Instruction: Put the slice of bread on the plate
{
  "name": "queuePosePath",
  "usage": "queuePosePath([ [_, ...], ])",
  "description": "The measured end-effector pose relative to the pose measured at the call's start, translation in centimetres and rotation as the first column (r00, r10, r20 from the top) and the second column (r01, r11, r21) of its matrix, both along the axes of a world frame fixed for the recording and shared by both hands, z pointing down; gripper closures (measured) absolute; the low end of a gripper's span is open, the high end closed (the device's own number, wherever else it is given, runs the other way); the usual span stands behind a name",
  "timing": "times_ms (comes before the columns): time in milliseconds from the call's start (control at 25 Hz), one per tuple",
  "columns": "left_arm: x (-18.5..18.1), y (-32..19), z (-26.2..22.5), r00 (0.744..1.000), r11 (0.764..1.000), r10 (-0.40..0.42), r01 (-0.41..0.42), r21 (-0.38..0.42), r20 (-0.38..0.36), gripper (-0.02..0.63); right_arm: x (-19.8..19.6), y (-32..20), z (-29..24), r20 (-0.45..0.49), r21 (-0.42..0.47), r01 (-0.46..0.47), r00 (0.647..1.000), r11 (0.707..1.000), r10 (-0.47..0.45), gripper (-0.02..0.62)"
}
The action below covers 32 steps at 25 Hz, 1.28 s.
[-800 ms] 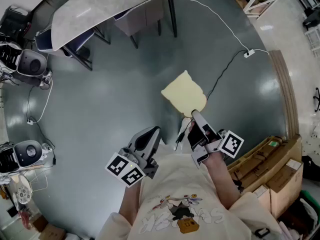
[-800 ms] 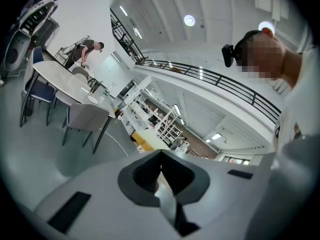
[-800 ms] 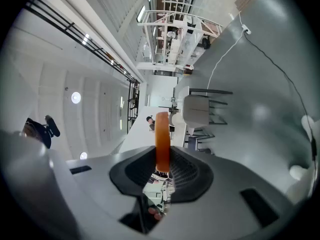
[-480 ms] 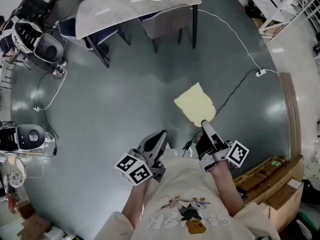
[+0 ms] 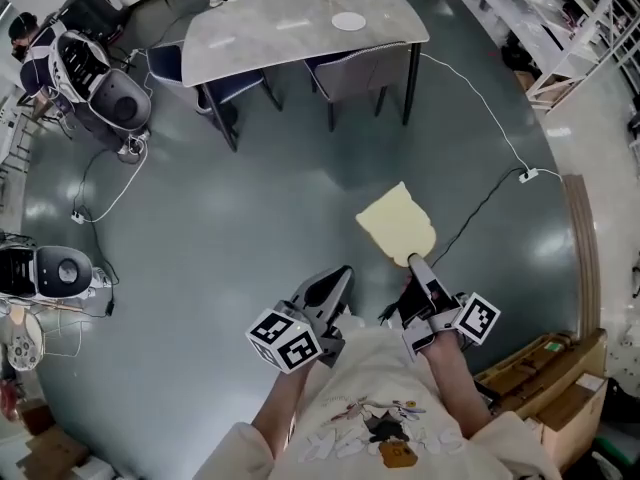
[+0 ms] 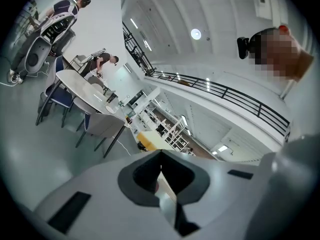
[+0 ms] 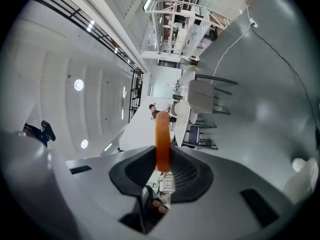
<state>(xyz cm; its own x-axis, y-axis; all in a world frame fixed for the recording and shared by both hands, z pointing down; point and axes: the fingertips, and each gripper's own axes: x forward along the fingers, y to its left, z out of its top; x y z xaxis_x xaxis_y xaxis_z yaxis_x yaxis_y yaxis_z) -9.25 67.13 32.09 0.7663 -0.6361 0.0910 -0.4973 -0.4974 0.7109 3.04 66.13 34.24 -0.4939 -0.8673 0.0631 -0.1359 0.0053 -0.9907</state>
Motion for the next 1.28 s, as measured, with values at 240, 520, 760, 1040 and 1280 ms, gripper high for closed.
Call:
queuePosePath([
  [240, -3.7, 0.8, 0.9, 0.999, 0.999, -0.005, 0.003, -0.046, -0.035, 0.609, -3.4, 0.3, 0.4, 0.008, -0.028, -0.026, 1.0, 0.999, 0.026, 0.509],
  [520, -3.7, -2.1, 0.7, 1.0, 0.998, -0.013, 0.011, -0.064, -0.022, 0.609, -3.9, -2.7, -0.7, 0.054, 0.035, 0.027, 0.998, 0.999, -0.029, 0.509],
  [760, -1.9, -7.4, 2.0, 0.999, 0.995, -0.038, 0.036, -0.093, -0.028, 0.609, -3.1, -9.1, 0.4, 0.095, 0.048, 0.07, 0.993, 0.996, -0.074, 0.509],
  [1040, 1.8, -21.3, 1.3, 0.996, 0.993, -0.08, 0.082, -0.088, 0.028, 0.609, -0.5, -22.7, 0.2, 0.124, 0.101, 0.147, 0.979, 0.984, -0.159, 0.509],
  [1280, 4.8, -29.6, -0.2, 0.993, 0.995, -0.088, 0.092, -0.047, 0.074, 0.609, 3.6, -29.8, -0.6, 0.129, 0.101, 0.112, 0.984, 0.989, -0.125, 0.509],
])
